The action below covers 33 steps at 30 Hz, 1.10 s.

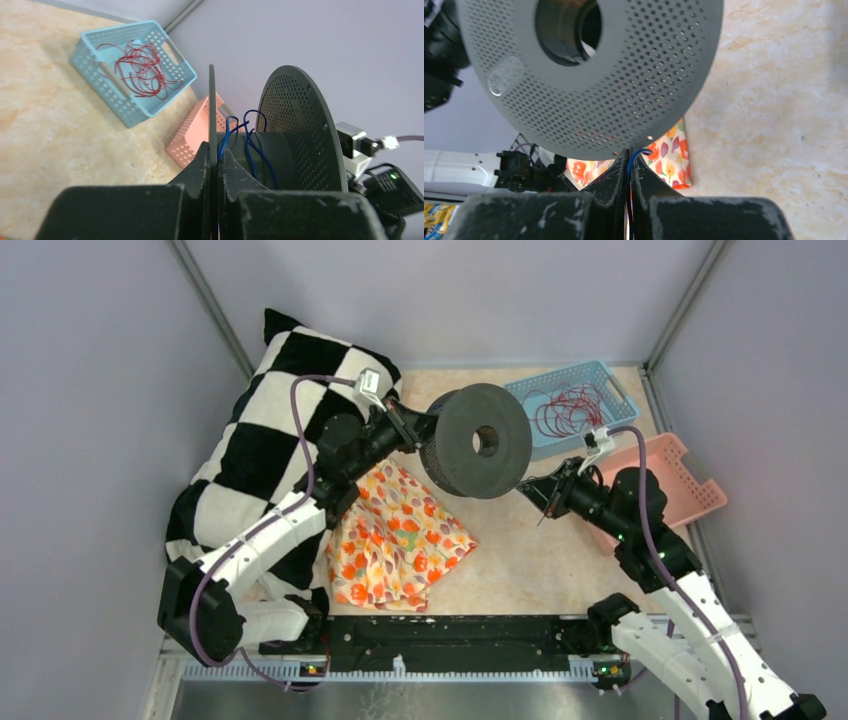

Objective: Wrap the cables

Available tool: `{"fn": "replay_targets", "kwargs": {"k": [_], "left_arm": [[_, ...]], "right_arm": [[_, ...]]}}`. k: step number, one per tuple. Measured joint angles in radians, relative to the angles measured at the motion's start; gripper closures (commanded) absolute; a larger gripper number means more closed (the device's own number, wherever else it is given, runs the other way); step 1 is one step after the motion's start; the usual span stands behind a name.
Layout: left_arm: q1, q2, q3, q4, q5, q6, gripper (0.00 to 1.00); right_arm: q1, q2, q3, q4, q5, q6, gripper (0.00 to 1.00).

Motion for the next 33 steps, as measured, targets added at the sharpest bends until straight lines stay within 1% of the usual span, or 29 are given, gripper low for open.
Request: {"fn": "replay_targets", "kwargs": {"k": [5,10,14,19,23,28,33], "left_arm": [[-0.042,-0.006,-0.043,-0.003,-0.145,-0.032,1.0],[-0.073,-0.022,-0.043,-0.046,-0.301,-0.074,1.0],[-0.076,-0.026,-0.04,-0.125,-0.423,-0.106,1.0],[-0.082,-0.026,-0.005,-0.285,-0.549,-0.137,1.0],[-0.087,-0.026,0.031,-0.371,-0.621,-0.137,1.0],[-0.103,-0.026,0.053,-0.41,-0.679,-0.104,1.0],[-0.126,-0.026,0.06,-0.441,-0.717,-0.033,1.0]], "right_arm": [[0.021,0.024,-0.01,0.084,0.0,0.06,1.0],[0.144,0.082,-0.01,0.14,0.052,0.076,1.0],[0.245,0.16,-0.008,0.173,0.097,0.075,1.0],[0.319,0.257,-0.003,0.188,0.134,0.07,1.0],[0.368,0.33,0.049,0.201,0.15,0.057,1.0],[0.404,0.401,0.138,0.234,0.146,0.044,1.0],[0.408,0.449,0.211,0.248,0.137,0.027,1.0]]}}
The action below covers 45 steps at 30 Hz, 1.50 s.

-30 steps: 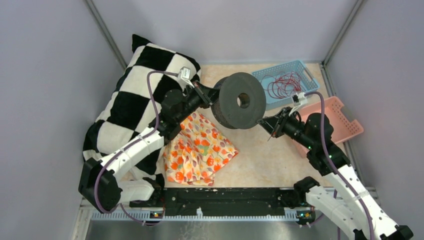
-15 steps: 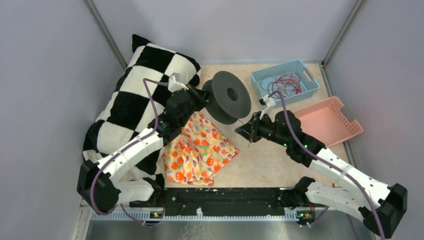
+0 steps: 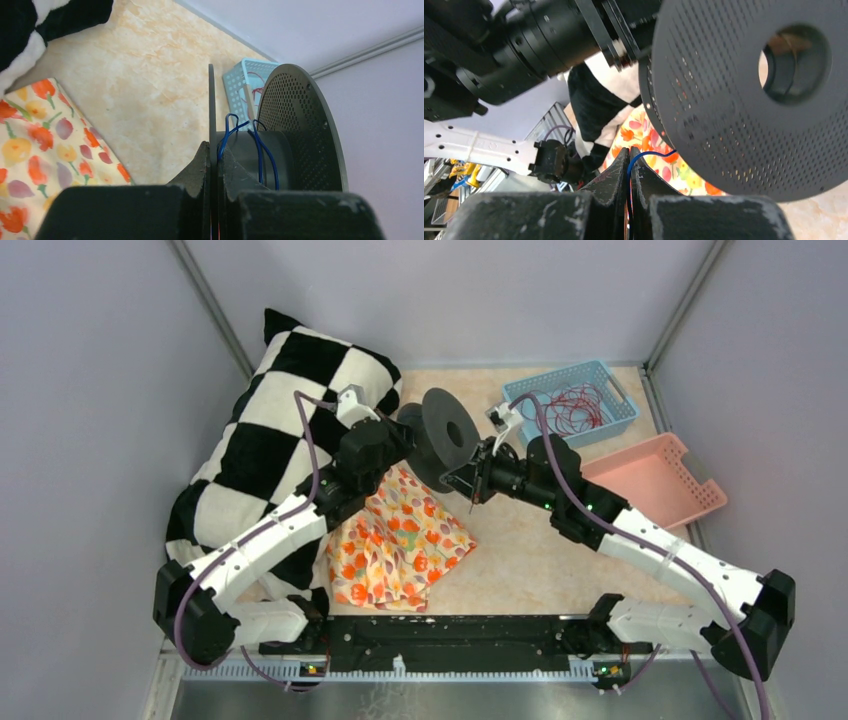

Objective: Wrap the cables

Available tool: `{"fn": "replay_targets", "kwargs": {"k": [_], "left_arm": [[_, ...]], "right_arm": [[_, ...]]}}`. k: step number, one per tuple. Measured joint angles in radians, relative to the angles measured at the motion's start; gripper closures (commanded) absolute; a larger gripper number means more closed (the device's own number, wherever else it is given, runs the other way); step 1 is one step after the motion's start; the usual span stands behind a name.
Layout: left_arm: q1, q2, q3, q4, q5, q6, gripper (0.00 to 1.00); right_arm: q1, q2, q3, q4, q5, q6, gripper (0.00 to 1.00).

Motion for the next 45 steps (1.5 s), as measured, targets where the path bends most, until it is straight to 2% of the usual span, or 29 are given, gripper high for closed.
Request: {"fn": "replay_targets", "kwargs": {"k": [13,19,25,30,35,45], "left_arm": [[-0.089,0.027,0.054,-0.034,0.009,0.252,1.0],[-0.11,0.033,0.06,-0.033,0.044,0.352,1.0],[-0.122,0.033,0.059,0.002,0.144,0.417,1.0],[-0.128,0.035,0.058,0.019,0.216,0.456,1.0],[-0.127,0.035,0.055,0.009,0.235,0.484,1.0],[-0.141,0.035,0.053,0.003,0.339,0.513,1.0]], "right_arm": [[0.0,0.146,0.215,0.005,-0.022,-0.088,1.0],[-0.017,0.173,0.235,0.005,-0.018,-0.1,1.0],[-0.069,0.182,0.232,0.029,-0.038,-0.063,1.0],[-0.109,0.184,0.23,0.042,-0.056,-0.035,0.86],[-0.136,0.177,0.216,0.051,-0.061,-0.02,0.65],[-0.185,0.161,0.185,0.064,-0.032,-0.017,0.63]]}}
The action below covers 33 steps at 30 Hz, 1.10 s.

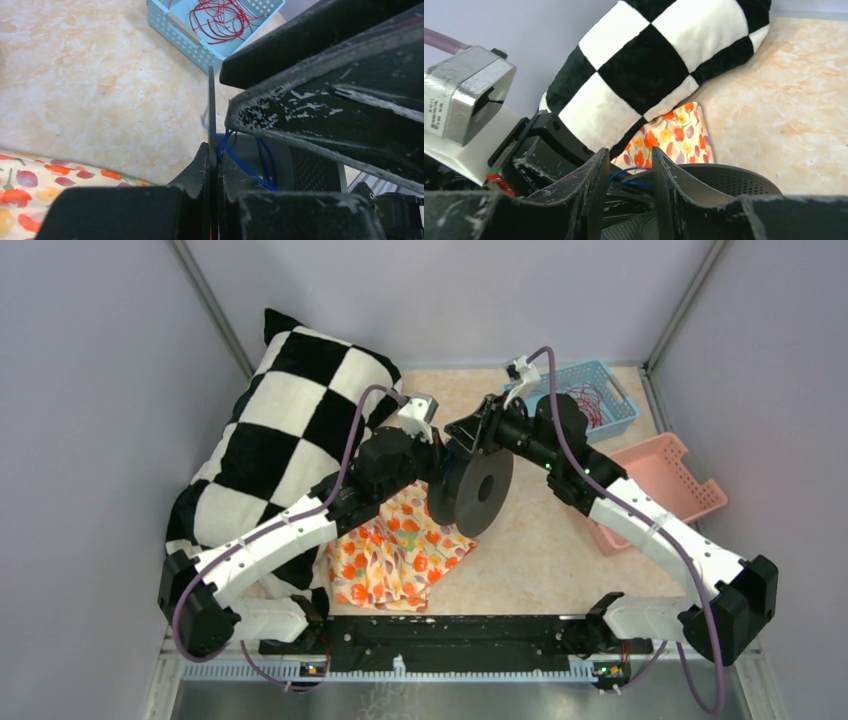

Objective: Wrap the cables

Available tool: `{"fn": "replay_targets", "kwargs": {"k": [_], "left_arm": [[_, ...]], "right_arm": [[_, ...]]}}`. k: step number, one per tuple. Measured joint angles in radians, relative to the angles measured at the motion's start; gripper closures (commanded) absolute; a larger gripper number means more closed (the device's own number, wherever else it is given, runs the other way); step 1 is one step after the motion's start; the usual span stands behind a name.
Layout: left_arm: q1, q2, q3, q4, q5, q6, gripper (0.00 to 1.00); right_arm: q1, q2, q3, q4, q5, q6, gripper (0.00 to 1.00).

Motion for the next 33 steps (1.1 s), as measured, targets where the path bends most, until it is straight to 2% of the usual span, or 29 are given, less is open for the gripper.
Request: {"fn": "replay_targets", "kwargs": {"k": [13,21,26,33], "left_arm": [[-0.001,0.001,0.0,-0.008,0.061,0.03,1.0],[-0.001,0.006,0.0,-0.002,0.073,0.034,1.0],[-0.001,0.006,0.024,0.007,0.054,0.064,1.0],[-0.001,0.011,0.243,-0.016,0.0,0.153,1.0]], "right_arm": [[-0.053,-0.06,-0.063,-0.052,0.043,-0.008,0.59],[-0.053,-0.092,-0.062,-0.09,0.04,-0.056,0.45],[-0.053,-0.196,-0.036,-0.145,0.105,-0.142,0.31],[-0.053,-0.465,-0.065,-0.129,0.34,-0.318,0.27]]}}
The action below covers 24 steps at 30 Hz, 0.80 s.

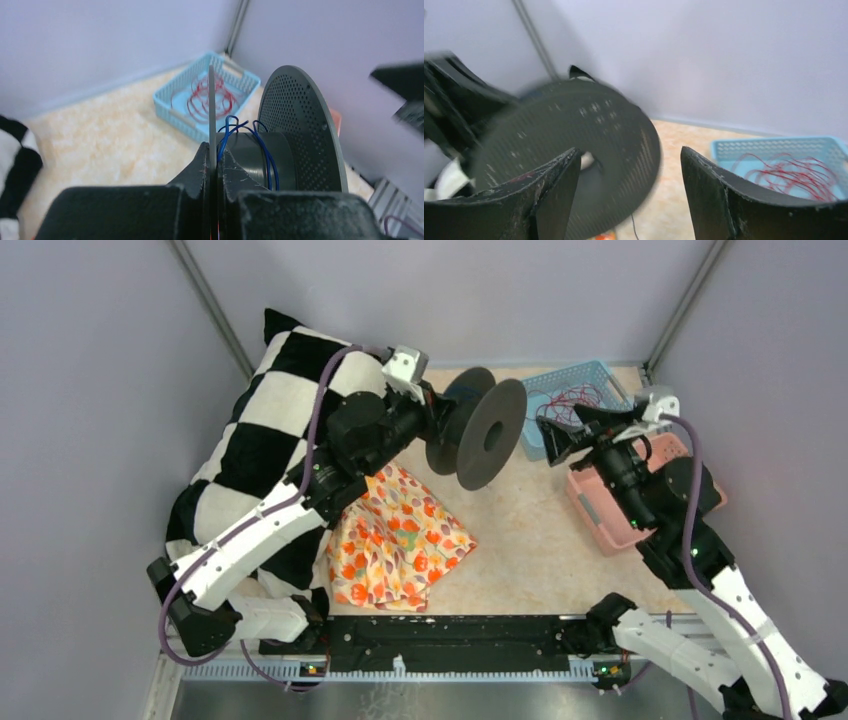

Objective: Wrap the cables

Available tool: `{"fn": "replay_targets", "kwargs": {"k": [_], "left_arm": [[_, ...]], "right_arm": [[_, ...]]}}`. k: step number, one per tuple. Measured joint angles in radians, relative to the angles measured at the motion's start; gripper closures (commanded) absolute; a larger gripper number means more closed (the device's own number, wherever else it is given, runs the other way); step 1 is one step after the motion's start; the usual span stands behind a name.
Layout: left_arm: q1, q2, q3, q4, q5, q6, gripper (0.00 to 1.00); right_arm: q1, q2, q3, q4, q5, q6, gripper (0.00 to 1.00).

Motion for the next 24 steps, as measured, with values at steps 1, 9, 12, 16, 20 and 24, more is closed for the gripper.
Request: {"fn": "replay_targets", "kwargs": {"k": [1,9,12,16,20,24], "left_arm": [[0.0,0.002,0.036,-0.003,-0.007,0.011,1.0],[0.0,0.011,0.259,-0.065,-0.032,0.085,1.0],[0.0,0.011,0.314,-0.089,-0.029,0.105,1.0],[0.0,0.011,0.347,-0.106,-0.023,0.116,1.0],[0.0,0.01,0.352,-0.119,-0.015,0.122,1.0],[0.0,0.01,0.352,-0.138,-0.01,0.122,1.0]], "right_arm": [[-0.001,-0.042,-0.032,0.012,0.03,-0.025,0.26],[-0.002,-0.154,-0.52,0.137,-0.039,-0.111,0.21],[-0.002,-0.071,-0.61,0.174,-0.114,-0.081,0.21],[-0.002,0.042,-0.613,0.295,-0.193,-0.062,0.2],[-0.005,0.154,-0.555,0.34,-0.308,-0.065,0.19],[-0.018,0.214,-0.483,0.365,-0.427,-0.054,0.19]]}}
